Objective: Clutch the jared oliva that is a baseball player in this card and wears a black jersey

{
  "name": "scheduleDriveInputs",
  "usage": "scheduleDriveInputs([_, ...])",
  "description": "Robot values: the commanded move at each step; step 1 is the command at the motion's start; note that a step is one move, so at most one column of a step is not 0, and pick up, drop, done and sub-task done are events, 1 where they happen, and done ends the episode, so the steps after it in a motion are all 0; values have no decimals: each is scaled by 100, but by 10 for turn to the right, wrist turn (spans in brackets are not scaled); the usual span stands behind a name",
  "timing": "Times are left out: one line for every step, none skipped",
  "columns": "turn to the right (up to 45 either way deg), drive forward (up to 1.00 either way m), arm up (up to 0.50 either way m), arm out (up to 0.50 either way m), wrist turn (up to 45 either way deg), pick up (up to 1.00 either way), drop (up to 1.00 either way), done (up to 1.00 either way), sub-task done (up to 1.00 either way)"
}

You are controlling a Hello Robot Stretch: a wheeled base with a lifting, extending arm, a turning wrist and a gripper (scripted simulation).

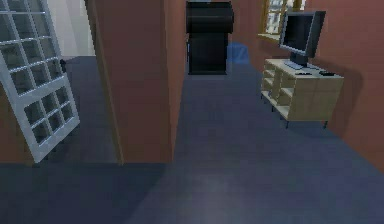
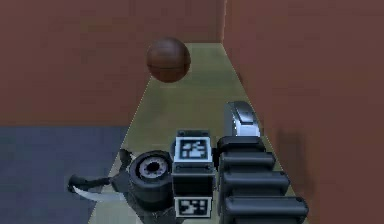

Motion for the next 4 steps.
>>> scheduleDriveInputs([0, 0, 0, 0, 450, 0, 0, 0, 0])
scheduleDriveInputs([0, 0, 0, 0, 30, 0, 0, 0, 0])
scheduleDriveInputs([0, 0, -12, 0, 0, 0, 0, 0, 0])
scheduleDriveInputs([0, 0, 0, 0, 0, 100, 0, 0, 0])
